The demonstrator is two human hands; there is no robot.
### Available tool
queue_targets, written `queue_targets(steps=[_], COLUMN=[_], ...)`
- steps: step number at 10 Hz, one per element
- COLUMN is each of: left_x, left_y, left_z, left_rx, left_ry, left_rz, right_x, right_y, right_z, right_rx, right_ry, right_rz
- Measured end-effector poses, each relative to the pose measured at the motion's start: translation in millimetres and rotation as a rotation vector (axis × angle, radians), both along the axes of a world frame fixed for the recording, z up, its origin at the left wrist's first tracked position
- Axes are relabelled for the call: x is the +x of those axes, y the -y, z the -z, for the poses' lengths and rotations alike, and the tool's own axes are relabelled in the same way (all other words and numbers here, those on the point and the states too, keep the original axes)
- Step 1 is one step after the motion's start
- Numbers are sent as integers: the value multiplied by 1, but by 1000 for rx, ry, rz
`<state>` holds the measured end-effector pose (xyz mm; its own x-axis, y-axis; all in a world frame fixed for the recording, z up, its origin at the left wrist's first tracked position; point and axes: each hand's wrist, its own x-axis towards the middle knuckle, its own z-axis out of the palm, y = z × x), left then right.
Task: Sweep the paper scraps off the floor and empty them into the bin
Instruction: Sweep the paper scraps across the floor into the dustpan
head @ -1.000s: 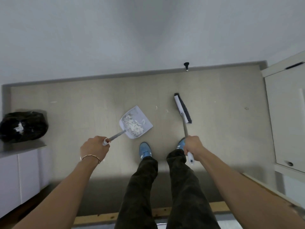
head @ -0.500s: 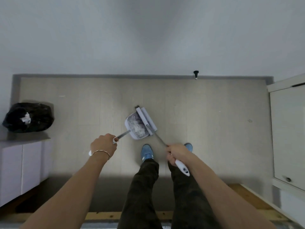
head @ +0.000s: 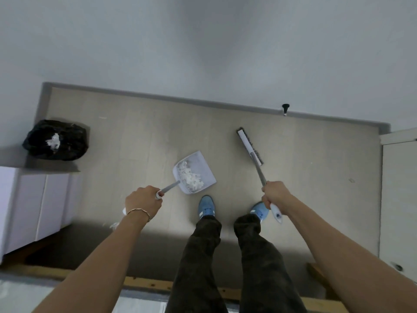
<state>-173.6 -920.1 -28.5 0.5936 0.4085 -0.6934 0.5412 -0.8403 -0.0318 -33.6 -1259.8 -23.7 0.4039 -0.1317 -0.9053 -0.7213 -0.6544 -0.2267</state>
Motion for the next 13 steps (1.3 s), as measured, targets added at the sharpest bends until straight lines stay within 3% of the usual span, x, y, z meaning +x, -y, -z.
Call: queue_targets(steps=[2, 3, 4, 6, 8, 10, 13], left_x=[-5, -1, -1, -18, -21, -9, -28], left_y=[2, 4, 4, 4, 14, 27, -2], left_z=[7, 4, 0, -1, -14, -30, -42], left_rx=[22, 15, 11, -29, 13, 11, -54], left_ry=[6, -1, -19, 20, 22, 94, 140], left_rz=[9, 22, 16, -4, 217, 304, 278], right_x=[-61, -81, -82, -117, -145, -188, -256], right_y=[-57, -61, -49, 11, 94, 186, 222], right_z=[20, 19, 5, -30, -25, -17, -20], right_rx=[101, 140, 158, 225, 222, 203, -23], right_ry=[-167, -214, -258, -208, -122, -81, -40], right_rz=[-93, -31, 175, 474, 680, 890, 943])
